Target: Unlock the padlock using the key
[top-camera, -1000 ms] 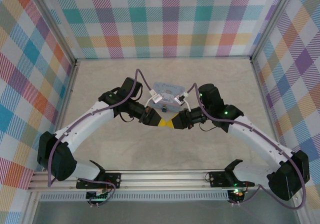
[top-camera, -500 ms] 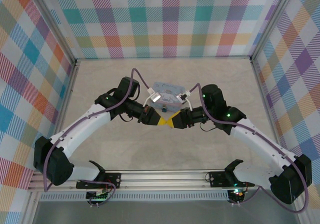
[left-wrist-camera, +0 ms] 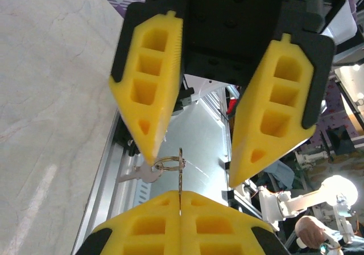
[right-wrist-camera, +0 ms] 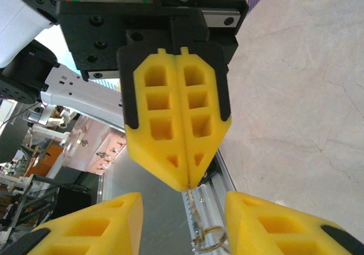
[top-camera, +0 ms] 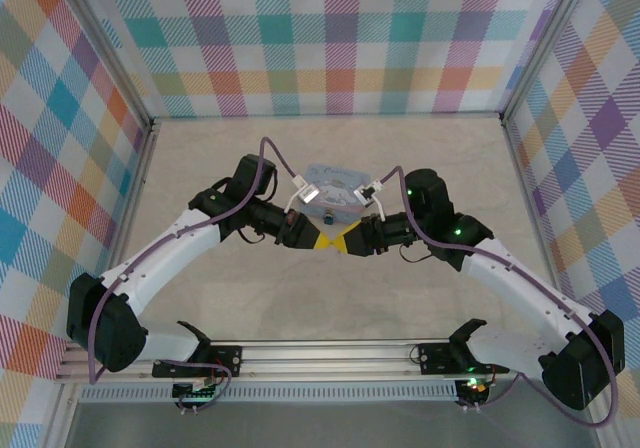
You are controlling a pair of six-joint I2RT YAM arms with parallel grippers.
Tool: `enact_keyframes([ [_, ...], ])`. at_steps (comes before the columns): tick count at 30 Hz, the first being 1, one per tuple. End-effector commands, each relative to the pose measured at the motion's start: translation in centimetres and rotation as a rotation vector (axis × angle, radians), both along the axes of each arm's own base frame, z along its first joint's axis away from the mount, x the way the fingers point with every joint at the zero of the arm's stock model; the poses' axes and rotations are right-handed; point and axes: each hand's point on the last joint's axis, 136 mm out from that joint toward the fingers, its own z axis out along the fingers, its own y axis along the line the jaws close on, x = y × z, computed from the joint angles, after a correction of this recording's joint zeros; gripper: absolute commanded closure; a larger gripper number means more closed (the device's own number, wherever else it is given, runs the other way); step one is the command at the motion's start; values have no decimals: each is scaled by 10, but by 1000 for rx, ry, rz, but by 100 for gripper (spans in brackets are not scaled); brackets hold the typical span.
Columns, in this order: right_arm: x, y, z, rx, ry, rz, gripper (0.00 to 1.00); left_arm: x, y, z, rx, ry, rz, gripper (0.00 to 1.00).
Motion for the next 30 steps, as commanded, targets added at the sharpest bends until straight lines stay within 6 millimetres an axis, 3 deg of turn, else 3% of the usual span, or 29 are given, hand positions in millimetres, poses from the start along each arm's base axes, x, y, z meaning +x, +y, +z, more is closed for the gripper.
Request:
enact_keyframes([
  [1, -4, -2, 6, 31, -10, 12, 58, 1, 5, 9, -26, -30, 18, 100],
  [8, -7, -3, -2, 25, 10, 21, 58, 5, 6, 11, -35, -35, 36, 100],
  [15, -5, -1, 0, 40, 8, 16, 73, 5, 5, 12, -40, -30, 34, 100],
  [17, -2, 0, 0, 38, 4, 4, 73, 4, 5, 11, -39, -27, 32, 100],
  [19, 1, -1, 0, 35, -3, -13, 62, 3, 6, 10, -38, -22, 28, 100],
  [21, 3, 0, 4, 43, -13, -19, 62, 3, 6, 10, -36, -25, 30, 100],
  [30, 1, 0, 1, 35, -1, -7, 83, 5, 6, 9, -32, -33, 38, 100],
])
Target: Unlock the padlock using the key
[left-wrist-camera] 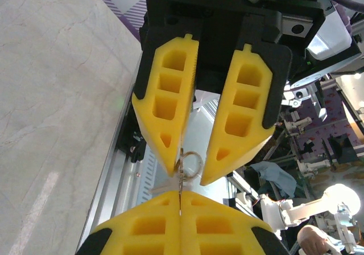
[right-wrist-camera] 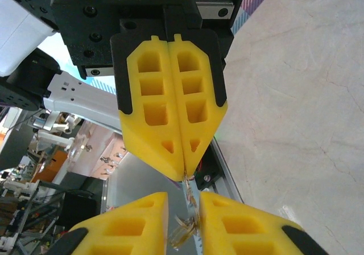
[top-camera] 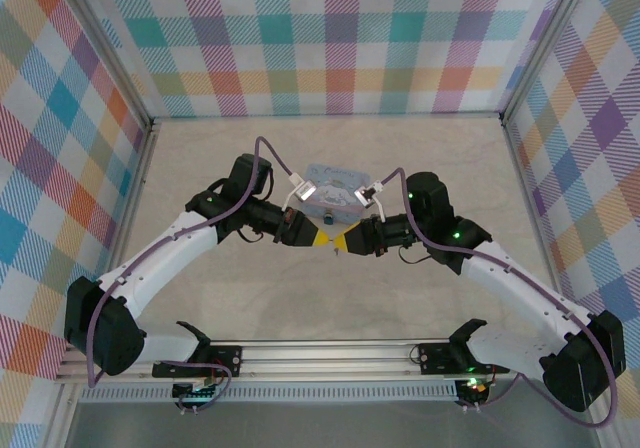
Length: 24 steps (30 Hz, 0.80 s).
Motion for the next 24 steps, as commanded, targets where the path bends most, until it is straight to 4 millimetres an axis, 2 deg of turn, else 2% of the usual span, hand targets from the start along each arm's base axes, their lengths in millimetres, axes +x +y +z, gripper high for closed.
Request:
enact_keyframes([
  [1, 0, -1, 5, 14, -25, 6, 86, 1, 4, 6, -17, -25, 12, 100],
  [7, 1, -1, 3, 10, -35, 1, 100, 1, 4, 6, -16, -27, 16, 100],
  [11, 4, -1, 5, 15, -50, -10, 100, 2, 4, 6, -10, -31, 25, 100],
  [13, 8, -2, 3, 6, -60, -30, 100, 9, 5, 1, 21, -34, 66, 97],
  [15, 17, -5, 1, -8, -70, -71, 100, 23, 7, -6, 56, -30, 141, 77],
  [16, 26, -9, 0, -16, -80, -110, 100, 31, 8, -11, 71, -30, 183, 70],
  [19, 56, -25, -2, -52, -110, -250, 100, 56, 15, -34, 144, -19, 361, 38],
  [21, 72, -33, -5, -115, -172, -328, 100, 71, 18, -42, 133, -44, 452, 24],
  [22, 80, -36, -6, -146, -199, -368, 100, 77, 21, -50, 133, -41, 505, 1],
  [24, 92, -41, -5, -180, -238, -418, 100, 86, 25, -57, 135, -52, 570, 0],
])
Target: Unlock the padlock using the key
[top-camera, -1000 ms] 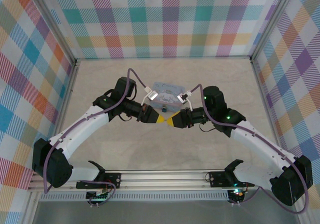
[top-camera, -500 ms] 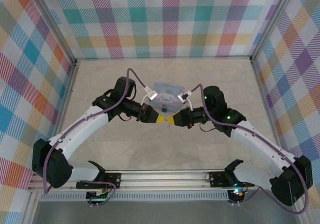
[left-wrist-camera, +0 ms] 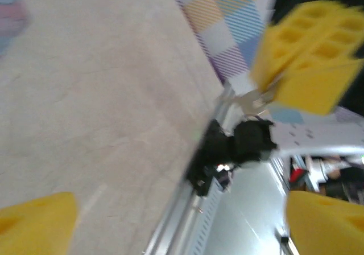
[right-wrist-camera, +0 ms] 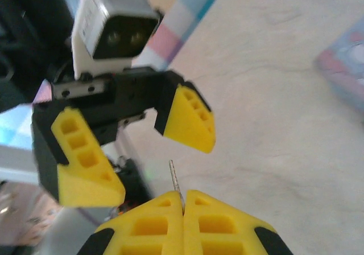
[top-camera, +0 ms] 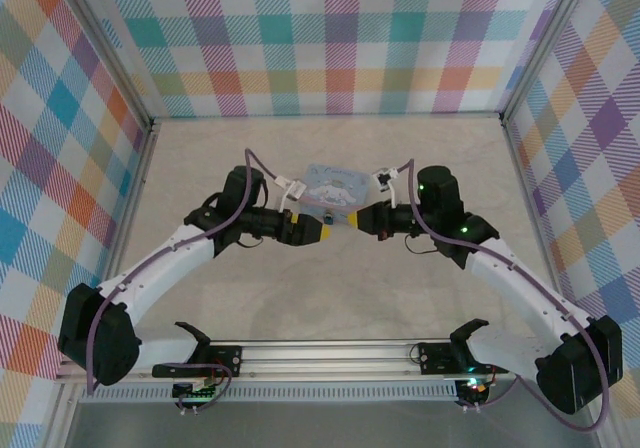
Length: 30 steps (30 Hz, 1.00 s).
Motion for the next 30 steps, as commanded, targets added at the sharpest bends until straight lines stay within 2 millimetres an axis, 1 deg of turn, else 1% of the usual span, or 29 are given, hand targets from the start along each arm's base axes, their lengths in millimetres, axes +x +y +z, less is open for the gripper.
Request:
enact_keyframes([
  [1, 31, -12, 10, -92, -139, -130, 100, 38, 12, 0, 2, -81, 229, 0],
  [5, 66, -23, -2, -156, -147, -242, 100, 60, 28, -30, 38, -81, 406, 0],
  [8, 96, -27, -15, -217, -153, -320, 100, 73, 34, -50, 40, -143, 472, 0],
  [10, 118, -29, -24, -254, -146, -369, 100, 78, 32, -58, 15, -170, 486, 0],
  [12, 140, -28, -32, -273, -143, -397, 100, 82, 24, -69, 20, -186, 470, 0],
  [13, 151, -28, -36, -285, -140, -410, 100, 85, 19, -78, 33, -181, 456, 0],
  [16, 186, -24, -50, -322, -132, -437, 100, 93, 4, -93, 33, -188, 421, 0],
  [18, 208, -24, -59, -341, -128, -454, 100, 99, -2, -104, 55, -213, 411, 0],
  [20, 228, -24, -68, -363, -124, -471, 100, 104, -6, -112, 72, -259, 405, 0],
  [22, 247, -24, -79, -392, -116, -487, 100, 108, -12, -116, 79, -314, 398, 0],
  [26, 275, -25, -100, -440, -88, -499, 100, 116, -24, -125, 89, -351, 378, 0],
  [30, 292, -22, -120, -482, -65, -486, 100, 123, -37, -134, 80, -368, 351, 0],
])
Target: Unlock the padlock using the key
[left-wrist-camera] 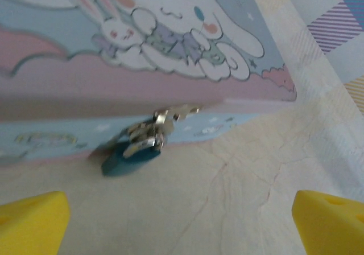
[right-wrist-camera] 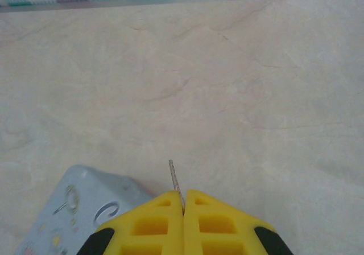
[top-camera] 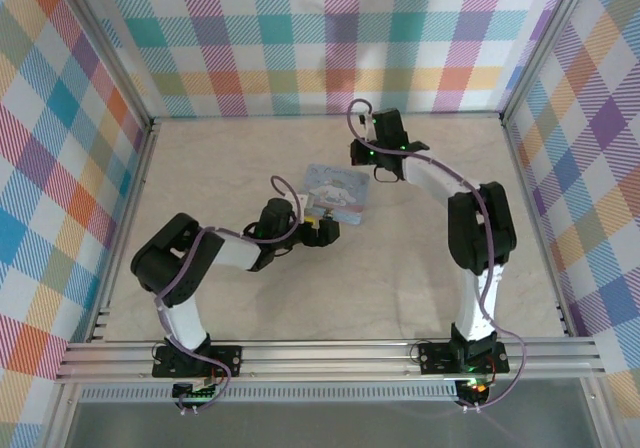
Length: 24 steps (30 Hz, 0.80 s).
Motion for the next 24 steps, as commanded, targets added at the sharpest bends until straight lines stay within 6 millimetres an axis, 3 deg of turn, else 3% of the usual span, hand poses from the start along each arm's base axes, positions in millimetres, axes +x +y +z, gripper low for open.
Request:
enact_keyframes([
  [1, 12, -2, -10, -54, 15, 10, 100, 14, -18, 15, -21, -117, -38, 0],
  [6, 18, 3, -31, -63, 58, 25, 100, 15, -28, 3, -4, -118, -71, 0],
  [12, 9, 14, -51, -34, 115, 61, 100, 13, -36, -14, 12, -118, -105, 1],
  [18, -6, 21, -71, -26, 156, 82, 100, -2, -62, -2, -92, -119, -267, 17],
  [24, -14, 25, -80, -20, 171, 91, 100, -5, -74, 6, -133, -122, -336, 18],
])
